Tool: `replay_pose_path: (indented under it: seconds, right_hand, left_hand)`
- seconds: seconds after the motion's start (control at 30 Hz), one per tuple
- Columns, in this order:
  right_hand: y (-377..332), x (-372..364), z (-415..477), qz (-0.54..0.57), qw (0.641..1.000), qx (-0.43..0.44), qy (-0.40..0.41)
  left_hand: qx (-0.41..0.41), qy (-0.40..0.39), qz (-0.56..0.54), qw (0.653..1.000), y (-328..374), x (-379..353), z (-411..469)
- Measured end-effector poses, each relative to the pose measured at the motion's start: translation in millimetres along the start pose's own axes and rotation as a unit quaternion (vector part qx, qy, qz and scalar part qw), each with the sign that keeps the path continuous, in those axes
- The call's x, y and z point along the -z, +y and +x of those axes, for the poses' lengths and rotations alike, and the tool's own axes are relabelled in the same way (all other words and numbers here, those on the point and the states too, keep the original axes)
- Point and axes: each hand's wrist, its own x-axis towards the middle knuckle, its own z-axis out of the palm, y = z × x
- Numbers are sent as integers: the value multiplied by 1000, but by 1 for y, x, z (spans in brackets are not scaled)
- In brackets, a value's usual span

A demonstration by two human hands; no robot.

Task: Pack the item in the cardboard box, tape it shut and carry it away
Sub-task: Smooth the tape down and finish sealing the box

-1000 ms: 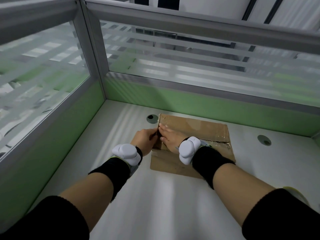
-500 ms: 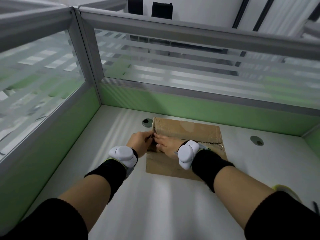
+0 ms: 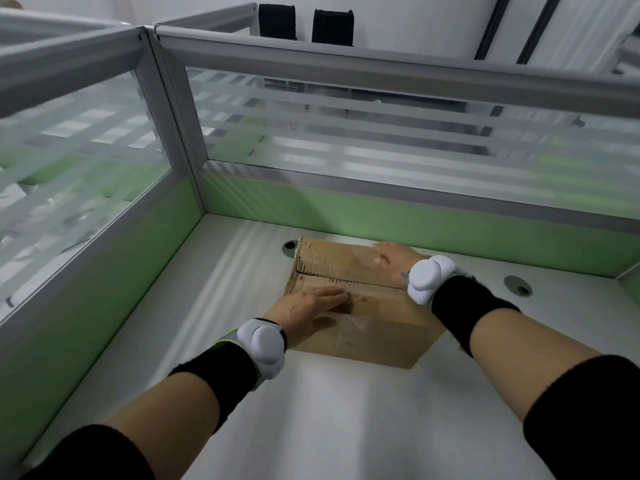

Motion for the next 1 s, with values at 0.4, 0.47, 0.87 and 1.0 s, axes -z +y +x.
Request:
replay_pose_path:
  seconds: [0.4, 0.47, 0.87, 1.0]
  right_hand:
    - [5, 6, 18, 68, 997, -18, -15]
    - [7, 6, 15, 70, 997, -13, -5]
    - [7, 8, 14, 55, 998, -6, -13]
    - [8, 7, 15, 29, 1000, -1, -7]
  left_hand:
    - [14, 27, -15, 999, 6, -7, 9]
    - [16, 28, -17, 999, 7, -8, 9]
    - [28, 27, -19, 999, 6, -10, 11]
    - [30, 23, -19, 999, 4, -11, 12]
